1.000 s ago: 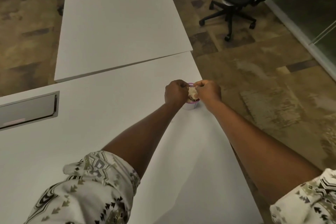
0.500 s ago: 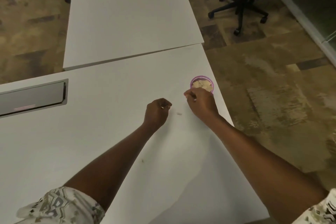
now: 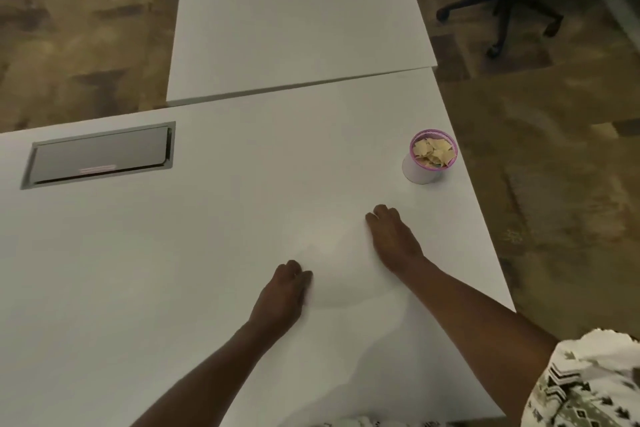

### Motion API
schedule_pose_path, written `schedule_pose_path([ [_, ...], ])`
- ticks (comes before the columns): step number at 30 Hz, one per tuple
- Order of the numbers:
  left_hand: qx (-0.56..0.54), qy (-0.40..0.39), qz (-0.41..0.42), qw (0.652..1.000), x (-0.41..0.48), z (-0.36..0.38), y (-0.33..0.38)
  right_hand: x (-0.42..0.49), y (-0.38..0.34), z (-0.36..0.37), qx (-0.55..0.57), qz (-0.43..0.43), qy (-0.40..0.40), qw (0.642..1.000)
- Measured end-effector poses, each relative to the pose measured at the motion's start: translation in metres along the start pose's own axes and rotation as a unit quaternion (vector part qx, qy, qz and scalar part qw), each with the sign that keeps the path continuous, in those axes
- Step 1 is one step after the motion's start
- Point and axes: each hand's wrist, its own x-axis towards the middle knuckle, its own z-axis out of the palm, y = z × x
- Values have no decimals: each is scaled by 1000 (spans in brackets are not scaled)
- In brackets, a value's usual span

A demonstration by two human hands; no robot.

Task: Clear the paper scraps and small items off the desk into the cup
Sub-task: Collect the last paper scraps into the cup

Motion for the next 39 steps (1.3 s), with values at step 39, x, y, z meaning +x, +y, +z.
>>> schedule_pose_path([
  [39,-299,148,-34,942,231,-94,216,45,115,-105,378,252,262,851],
])
